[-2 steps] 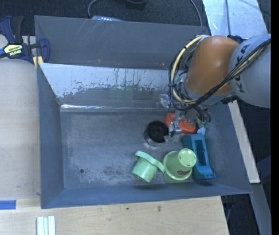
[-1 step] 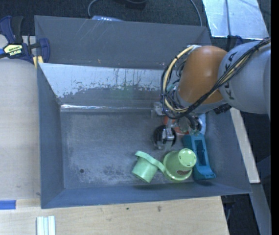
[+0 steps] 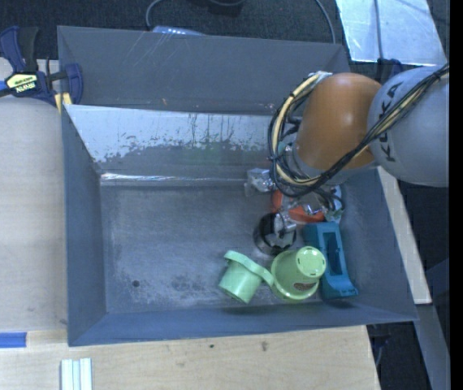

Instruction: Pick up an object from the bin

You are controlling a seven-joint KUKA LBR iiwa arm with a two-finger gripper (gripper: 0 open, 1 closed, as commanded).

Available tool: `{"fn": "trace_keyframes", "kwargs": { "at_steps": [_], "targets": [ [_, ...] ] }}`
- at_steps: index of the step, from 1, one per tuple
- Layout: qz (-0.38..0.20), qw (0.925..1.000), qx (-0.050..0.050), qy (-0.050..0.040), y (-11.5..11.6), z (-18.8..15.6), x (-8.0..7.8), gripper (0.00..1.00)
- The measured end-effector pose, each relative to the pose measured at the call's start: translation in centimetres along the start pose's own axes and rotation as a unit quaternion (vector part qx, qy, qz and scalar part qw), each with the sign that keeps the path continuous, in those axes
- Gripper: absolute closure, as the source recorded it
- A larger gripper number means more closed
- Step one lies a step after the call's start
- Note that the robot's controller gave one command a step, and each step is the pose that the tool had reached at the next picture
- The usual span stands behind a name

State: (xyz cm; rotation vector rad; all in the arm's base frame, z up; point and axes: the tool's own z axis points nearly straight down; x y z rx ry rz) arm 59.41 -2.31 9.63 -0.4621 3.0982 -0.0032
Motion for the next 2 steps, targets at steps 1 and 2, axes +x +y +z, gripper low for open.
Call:
{"fn": "trace_keyframes", "kwargs": {
  "at_steps": [1, 2],
  "targets": [
    [-0.092, 0.9957, -0.001, 0.0015, -0.4, 0.5, 0.3, 0.00],
    [0.018, 0.9998, 0.000, -0.0032, -1.4, 1.3, 1.6, 0.00]
  ]
}}
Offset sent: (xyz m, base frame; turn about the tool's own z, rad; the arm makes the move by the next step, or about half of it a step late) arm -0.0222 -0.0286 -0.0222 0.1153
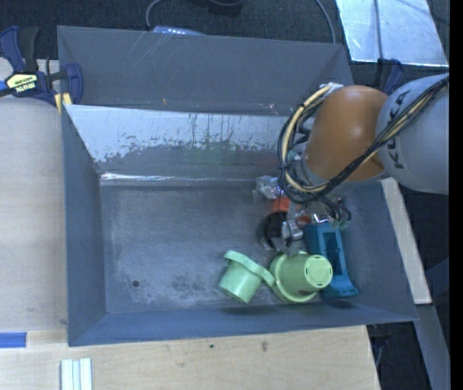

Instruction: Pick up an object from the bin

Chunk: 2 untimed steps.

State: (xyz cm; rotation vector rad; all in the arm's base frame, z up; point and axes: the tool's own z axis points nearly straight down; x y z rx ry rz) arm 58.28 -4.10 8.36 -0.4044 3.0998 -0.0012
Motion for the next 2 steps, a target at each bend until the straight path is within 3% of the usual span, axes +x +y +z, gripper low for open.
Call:
{"fn": "trace_keyframes", "kwargs": {
  "at_steps": [1, 2],
  "targets": [
    [0.029, 0.9996, 0.000, 0.0027, -5.27, 0.55, -1.87, 1.00],
    [0.029, 0.9996, 0.000, 0.0022, -5.26, 0.54, -1.89, 1.00]
  ]
}}
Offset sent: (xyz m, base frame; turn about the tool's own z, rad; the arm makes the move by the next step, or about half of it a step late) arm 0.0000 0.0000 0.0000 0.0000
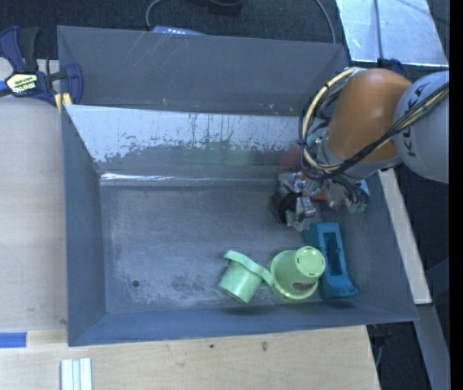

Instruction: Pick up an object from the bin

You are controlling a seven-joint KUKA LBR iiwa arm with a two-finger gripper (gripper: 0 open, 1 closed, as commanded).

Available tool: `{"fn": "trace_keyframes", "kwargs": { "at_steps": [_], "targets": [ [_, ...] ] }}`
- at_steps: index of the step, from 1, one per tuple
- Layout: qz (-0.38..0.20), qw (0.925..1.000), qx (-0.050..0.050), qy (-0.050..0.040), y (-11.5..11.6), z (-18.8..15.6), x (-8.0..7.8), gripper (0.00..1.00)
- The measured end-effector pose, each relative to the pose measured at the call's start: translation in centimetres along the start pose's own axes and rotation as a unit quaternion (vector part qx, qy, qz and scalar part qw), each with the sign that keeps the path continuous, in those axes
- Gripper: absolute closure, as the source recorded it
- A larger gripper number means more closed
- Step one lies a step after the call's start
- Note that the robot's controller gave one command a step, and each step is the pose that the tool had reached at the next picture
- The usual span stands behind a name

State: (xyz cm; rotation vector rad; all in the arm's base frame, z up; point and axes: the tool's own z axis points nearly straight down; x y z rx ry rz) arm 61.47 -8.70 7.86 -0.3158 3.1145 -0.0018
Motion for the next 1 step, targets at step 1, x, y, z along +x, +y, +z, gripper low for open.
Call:
{"fn": "trace_keyframes", "kwargs": {
  "at_steps": [1],
  "targets": [
    [-0.017, 0.9998, 0.002, -0.0056, -0.02, -16.85, 0.96, 1.00]
  ]
}}
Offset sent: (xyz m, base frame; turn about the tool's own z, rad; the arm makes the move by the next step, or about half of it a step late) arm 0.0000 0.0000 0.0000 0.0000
